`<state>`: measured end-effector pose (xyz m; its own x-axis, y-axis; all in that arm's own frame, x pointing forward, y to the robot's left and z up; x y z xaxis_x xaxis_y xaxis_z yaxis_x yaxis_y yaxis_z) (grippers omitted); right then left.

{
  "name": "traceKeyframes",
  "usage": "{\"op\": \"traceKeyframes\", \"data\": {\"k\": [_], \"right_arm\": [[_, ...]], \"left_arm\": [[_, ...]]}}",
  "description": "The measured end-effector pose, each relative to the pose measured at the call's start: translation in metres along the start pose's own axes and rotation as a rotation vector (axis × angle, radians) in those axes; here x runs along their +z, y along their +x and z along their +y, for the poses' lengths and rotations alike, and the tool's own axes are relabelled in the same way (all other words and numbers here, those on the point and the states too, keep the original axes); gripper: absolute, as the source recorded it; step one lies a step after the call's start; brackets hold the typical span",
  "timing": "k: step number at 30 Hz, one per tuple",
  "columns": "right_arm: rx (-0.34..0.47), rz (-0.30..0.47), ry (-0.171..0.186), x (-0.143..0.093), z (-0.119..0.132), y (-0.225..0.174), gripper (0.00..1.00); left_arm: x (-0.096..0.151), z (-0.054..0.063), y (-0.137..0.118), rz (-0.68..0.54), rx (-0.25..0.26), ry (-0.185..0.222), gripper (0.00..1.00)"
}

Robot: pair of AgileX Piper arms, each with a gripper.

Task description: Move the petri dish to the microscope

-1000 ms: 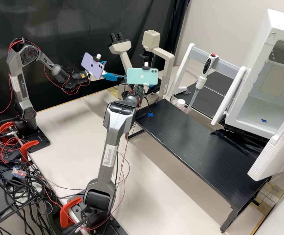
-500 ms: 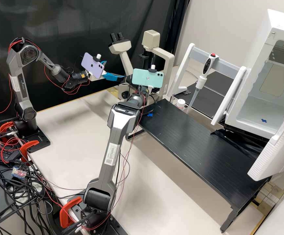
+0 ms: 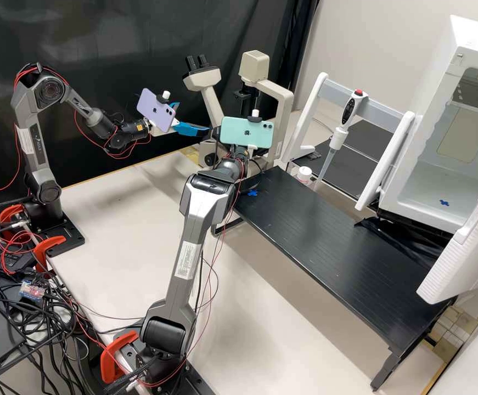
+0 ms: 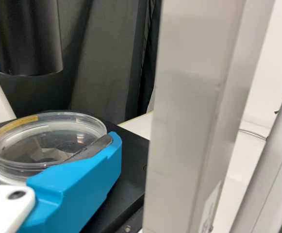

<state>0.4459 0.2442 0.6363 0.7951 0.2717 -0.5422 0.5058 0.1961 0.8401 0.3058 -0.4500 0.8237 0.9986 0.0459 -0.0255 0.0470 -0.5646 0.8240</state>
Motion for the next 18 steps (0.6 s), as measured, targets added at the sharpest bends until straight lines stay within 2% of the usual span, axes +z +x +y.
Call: {"op": "traceKeyframes", "data": {"k": [10, 13, 18], "right_arm": [[-0.007, -0.014, -0.007, 0.006, 0.001, -0.002, 1.00], [-0.014, -0.013, 0.003, 0.007, 0.001, -0.008, 1.00], [-0.004, 0.013, 0.005, 0.003, 0.007, -0.021, 1.00]], "left_arm": [[0.000, 0.000, 0.000, 0.000, 0.000, 0.000, 1.00], [0.000, 0.000, 0.000, 0.000, 0.000, 0.000, 1.00], [0.000, 0.000, 0.000, 0.000, 0.000, 0.000, 1.00]]}}
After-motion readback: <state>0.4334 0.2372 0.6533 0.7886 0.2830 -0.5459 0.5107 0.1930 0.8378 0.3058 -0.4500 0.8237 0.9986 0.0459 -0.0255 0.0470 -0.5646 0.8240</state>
